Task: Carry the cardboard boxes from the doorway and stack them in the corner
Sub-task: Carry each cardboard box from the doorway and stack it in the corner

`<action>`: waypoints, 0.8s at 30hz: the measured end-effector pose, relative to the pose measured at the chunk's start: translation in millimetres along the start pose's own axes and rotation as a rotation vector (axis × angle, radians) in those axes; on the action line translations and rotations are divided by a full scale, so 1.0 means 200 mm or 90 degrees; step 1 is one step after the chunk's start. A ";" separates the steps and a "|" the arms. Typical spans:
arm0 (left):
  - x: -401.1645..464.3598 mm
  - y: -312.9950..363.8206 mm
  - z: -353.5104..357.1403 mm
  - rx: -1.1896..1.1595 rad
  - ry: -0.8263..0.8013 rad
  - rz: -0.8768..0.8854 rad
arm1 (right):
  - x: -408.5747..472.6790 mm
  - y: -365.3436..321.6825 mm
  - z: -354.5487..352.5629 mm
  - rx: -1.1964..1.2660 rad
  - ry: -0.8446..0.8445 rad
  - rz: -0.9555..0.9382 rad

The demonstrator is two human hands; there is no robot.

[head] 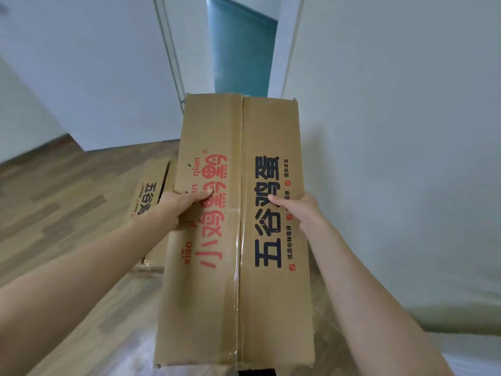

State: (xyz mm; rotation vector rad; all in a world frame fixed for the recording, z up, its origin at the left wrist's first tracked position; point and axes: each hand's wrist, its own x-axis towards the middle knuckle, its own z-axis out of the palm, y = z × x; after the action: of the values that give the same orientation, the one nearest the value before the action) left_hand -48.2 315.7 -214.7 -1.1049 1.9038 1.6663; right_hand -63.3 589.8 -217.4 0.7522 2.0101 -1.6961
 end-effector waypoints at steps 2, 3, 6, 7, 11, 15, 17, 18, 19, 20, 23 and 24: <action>-0.20 0.03 -0.05 0.001 -0.023 0.057 | -0.26 -0.03 -0.08 0.013 0.028 -0.031; -0.33 0.02 -0.07 0.003 -0.046 0.087 | -0.41 -0.03 -0.11 0.021 0.053 -0.046; -0.68 -0.04 -0.09 0.006 -0.102 0.177 | -0.87 0.03 -0.24 0.060 0.122 -0.100; -0.77 -0.05 -0.09 -0.002 -0.113 0.195 | -0.99 0.05 -0.28 0.071 0.138 -0.116; -1.26 -0.17 -0.06 0.039 -0.221 0.243 | -1.52 0.23 -0.49 0.119 0.228 -0.163; -1.76 -0.32 0.11 0.111 -0.326 0.283 | -2.06 0.48 -0.78 0.170 0.317 -0.161; -1.99 -0.42 0.22 0.147 -0.360 0.290 | -2.28 0.64 -0.92 0.190 0.364 -0.155; -2.13 -0.52 0.30 0.176 -0.394 0.293 | -2.45 0.77 -1.01 0.198 0.405 -0.149; -2.22 -0.59 0.35 0.197 -0.412 0.300 | -2.56 0.88 -1.07 0.204 0.430 -0.148; -2.36 -0.70 0.44 0.225 -0.443 0.309 | -2.72 1.03 -1.16 0.213 0.474 -0.139; -2.72 -1.04 0.70 0.307 -0.527 0.320 | -3.16 1.48 -1.40 0.264 0.562 -0.112; -2.84 -1.16 0.79 0.328 -0.546 0.323 | -3.29 1.63 -1.47 0.281 0.583 -0.100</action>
State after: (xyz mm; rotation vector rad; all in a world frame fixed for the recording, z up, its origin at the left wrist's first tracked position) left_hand 446.7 644.4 7.7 0.2992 1.8709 1.3768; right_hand 663.4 822.6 -7.1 1.8311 2.2710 -2.1620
